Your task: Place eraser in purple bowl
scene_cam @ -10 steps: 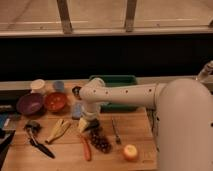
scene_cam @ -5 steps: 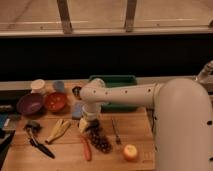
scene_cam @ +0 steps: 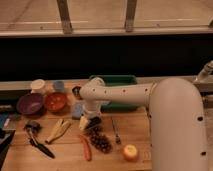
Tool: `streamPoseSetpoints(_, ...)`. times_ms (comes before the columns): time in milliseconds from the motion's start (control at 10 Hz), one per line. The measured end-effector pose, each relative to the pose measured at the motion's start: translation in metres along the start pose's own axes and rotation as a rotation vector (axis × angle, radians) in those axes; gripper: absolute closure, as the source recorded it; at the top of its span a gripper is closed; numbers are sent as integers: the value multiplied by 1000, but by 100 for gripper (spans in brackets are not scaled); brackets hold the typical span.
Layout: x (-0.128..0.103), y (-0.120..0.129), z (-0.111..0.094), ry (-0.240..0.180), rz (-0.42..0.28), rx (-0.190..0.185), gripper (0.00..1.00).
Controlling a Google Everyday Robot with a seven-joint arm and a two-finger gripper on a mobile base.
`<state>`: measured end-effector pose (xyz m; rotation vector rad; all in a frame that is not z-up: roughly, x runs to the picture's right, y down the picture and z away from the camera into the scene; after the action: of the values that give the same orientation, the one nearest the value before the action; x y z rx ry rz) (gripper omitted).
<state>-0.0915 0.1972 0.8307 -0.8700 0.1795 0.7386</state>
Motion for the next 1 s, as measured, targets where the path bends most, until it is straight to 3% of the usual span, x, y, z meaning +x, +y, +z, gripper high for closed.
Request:
streamPoseSetpoints(400, -9, 8, 16, 0, -31, -23, 27)
streamPoseSetpoints(900, -9, 13, 19, 10, -33, -28, 74)
streamPoseSetpoints(1000, -9, 13, 19, 11, -33, -28, 87)
